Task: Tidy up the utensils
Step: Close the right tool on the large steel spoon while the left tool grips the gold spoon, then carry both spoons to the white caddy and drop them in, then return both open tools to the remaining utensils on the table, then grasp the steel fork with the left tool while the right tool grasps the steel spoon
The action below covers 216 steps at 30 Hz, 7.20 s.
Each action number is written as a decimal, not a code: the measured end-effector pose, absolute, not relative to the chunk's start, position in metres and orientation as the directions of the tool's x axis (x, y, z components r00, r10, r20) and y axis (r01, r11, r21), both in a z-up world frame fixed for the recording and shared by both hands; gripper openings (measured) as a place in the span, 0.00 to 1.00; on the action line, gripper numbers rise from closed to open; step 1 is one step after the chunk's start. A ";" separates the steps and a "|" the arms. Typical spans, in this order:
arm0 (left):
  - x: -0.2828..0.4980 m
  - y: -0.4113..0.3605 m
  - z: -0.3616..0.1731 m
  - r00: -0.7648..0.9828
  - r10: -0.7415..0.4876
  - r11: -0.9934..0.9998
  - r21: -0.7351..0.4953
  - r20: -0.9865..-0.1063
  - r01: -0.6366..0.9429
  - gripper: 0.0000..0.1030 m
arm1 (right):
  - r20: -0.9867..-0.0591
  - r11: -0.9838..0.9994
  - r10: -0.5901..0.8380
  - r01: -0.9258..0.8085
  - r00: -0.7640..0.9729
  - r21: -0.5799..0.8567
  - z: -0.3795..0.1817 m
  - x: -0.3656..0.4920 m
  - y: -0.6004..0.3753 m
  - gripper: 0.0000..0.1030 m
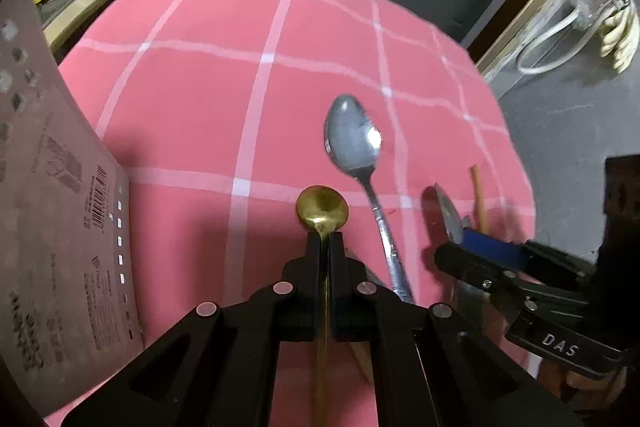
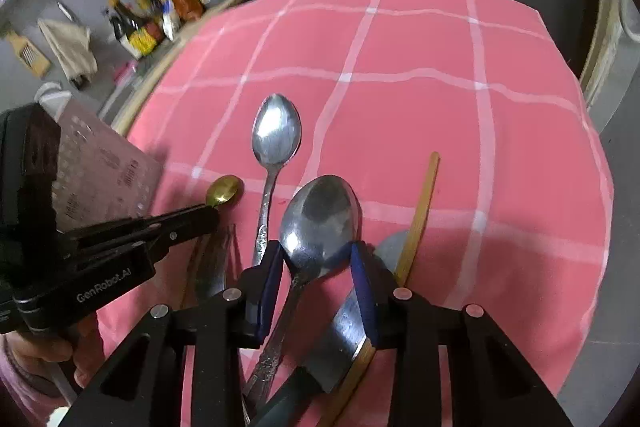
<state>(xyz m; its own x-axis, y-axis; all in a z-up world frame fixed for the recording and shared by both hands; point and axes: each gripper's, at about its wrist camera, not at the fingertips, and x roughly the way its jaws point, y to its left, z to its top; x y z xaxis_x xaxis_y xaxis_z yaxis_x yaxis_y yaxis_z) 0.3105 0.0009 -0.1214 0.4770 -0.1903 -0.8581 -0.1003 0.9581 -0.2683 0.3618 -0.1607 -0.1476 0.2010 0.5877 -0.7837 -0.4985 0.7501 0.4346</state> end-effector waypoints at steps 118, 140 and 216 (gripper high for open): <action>0.199 0.137 0.014 0.921 0.027 0.943 -0.297 -0.390 -0.153 0.02 | -0.238 0.579 0.814 -0.766 0.529 0.278 -0.016 0.297 -0.004 0.35; 0.173 0.083 0.039 0.951 -0.005 0.949 -0.301 -0.310 -0.093 0.58 | -0.274 0.689 0.724 -0.647 0.633 0.325 0.011 0.290 -0.131 0.94; 0.294 -0.019 -0.128 0.411 -0.335 0.853 -0.458 -0.848 -0.251 0.12 | -0.770 0.418 0.638 -0.843 0.007 0.339 -0.157 0.450 -0.070 0.05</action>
